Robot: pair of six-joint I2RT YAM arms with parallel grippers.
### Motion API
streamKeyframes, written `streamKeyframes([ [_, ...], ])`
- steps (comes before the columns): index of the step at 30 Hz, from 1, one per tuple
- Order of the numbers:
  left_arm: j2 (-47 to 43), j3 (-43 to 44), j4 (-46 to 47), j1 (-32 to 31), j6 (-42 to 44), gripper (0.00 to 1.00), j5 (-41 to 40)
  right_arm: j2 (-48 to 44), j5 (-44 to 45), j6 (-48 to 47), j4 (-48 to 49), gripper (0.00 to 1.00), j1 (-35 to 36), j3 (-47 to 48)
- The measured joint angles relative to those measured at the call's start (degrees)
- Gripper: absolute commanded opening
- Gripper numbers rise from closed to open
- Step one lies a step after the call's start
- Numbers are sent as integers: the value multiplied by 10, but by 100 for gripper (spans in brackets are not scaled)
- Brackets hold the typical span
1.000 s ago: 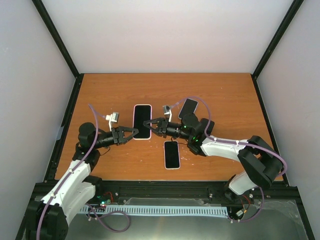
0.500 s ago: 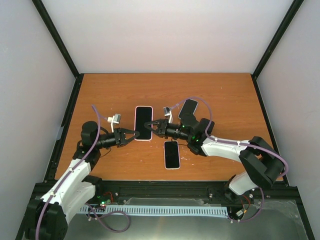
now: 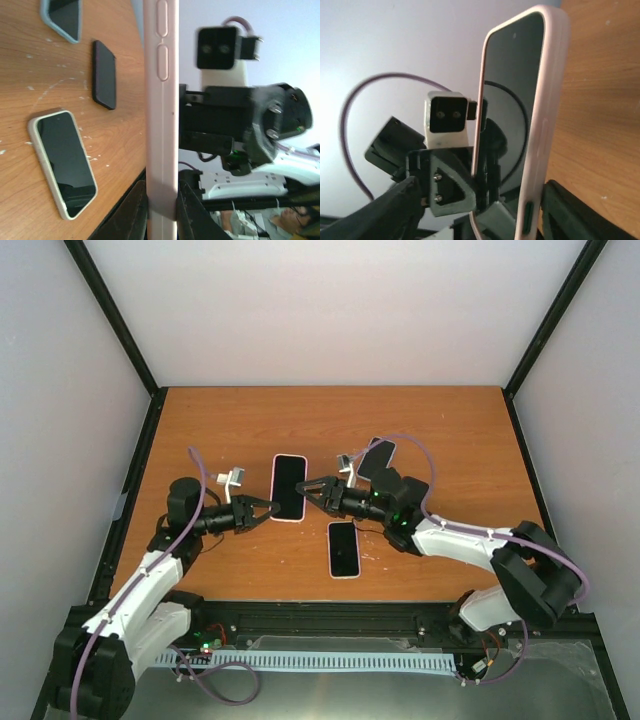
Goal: Put the phone into the phone case
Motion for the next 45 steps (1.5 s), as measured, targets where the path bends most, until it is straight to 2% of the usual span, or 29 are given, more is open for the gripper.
streamKeyframes([
  [4, 22, 9, -38, 1, 19, 0, -30, -49, 14, -27, -45, 98, -14, -16],
  [5, 30, 11, -49, 1, 25, 0, -39, -60, 17, -31, -56, 100, -15, -16],
  [12, 128, 35, -87, 1, 65, 0, -98, -172, 79, -125, -212, 100, -18, -14],
  [19, 244, 52, -61, 1, 78, 0, -120, -243, 142, -194, -356, 100, -19, 0],
  [25, 322, 57, -33, 1, 82, 2, -117, -270, 177, -219, -419, 100, -19, 1],
  [32, 355, 61, -14, 1, 86, 11, -116, -272, 196, -229, -447, 100, -19, 1],
  [38, 374, 61, -17, 1, 93, 24, -119, -272, 203, -233, -452, 100, -19, 1],
  [42, 370, 64, -31, 1, 104, 52, -132, -272, 213, -239, -467, 100, -19, 3],
  [45, 360, 67, -54, 1, 110, 65, -145, -275, 222, -245, -481, 100, -19, 6],
])
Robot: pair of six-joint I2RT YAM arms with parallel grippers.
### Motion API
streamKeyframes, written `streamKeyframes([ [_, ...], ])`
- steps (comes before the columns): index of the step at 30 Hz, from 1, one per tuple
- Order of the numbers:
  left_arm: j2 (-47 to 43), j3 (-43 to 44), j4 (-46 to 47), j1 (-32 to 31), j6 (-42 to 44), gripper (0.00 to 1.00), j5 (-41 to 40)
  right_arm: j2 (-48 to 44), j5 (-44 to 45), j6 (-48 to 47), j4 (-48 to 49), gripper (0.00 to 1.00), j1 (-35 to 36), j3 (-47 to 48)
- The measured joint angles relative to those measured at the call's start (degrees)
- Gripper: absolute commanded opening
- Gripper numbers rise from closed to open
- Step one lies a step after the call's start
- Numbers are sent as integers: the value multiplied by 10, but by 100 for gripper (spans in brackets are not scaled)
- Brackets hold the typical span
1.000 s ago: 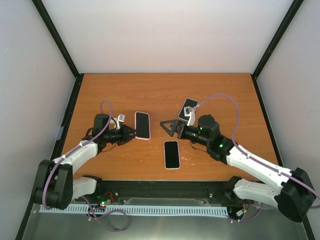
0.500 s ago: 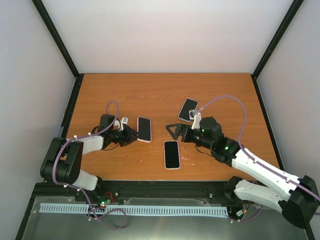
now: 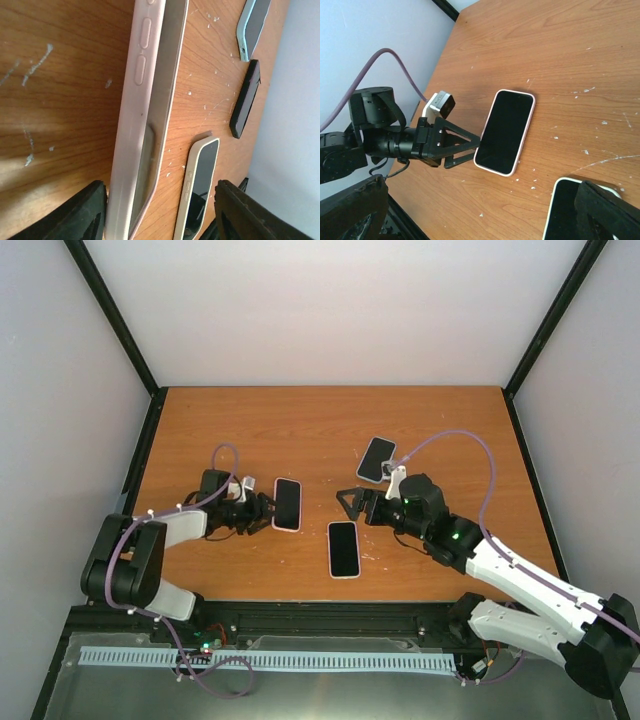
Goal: Put the phone into the phone case
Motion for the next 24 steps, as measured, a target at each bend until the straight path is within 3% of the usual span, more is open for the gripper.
streamKeyframes([
  [5, -37, 14, -49, 0, 8, 99, -32, -19, 29, -16, -36, 100, 0, 11],
  [13, -157, 61, -145, 0, 24, 100, -83, -72, 95, -35, -96, 100, 0, 37],
  [24, -324, 203, -273, 0, 86, 100, -133, -86, 141, -47, -197, 100, 0, 100],
])
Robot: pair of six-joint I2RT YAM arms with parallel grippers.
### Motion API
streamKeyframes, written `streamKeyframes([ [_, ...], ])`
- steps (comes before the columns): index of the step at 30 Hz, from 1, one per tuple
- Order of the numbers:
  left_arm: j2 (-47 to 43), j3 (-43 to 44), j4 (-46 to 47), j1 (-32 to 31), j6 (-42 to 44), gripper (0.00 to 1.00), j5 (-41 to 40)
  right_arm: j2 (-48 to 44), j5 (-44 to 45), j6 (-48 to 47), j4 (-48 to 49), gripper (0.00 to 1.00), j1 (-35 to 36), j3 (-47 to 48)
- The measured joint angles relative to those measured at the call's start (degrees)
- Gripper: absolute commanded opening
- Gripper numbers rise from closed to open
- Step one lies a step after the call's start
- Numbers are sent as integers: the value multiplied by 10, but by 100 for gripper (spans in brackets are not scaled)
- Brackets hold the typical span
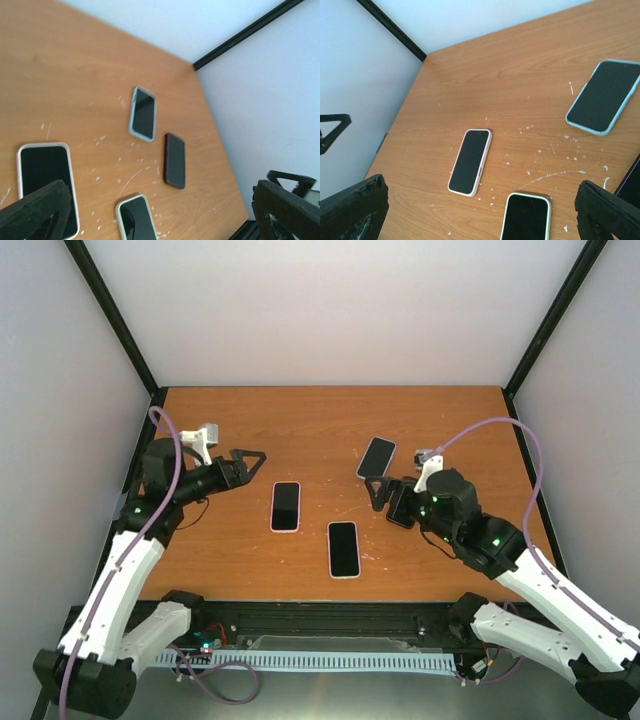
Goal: Put the phone into the phone case
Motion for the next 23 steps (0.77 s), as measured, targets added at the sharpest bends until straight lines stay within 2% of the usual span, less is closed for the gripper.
streamKeyframes([
  [9, -88, 63, -21, 0, 23, 99, 14, -34, 29, -13, -57, 100, 0, 81],
  [23, -158, 27, -12, 0, 21, 99, 20, -71, 48, -1, -89, 100, 0, 71],
])
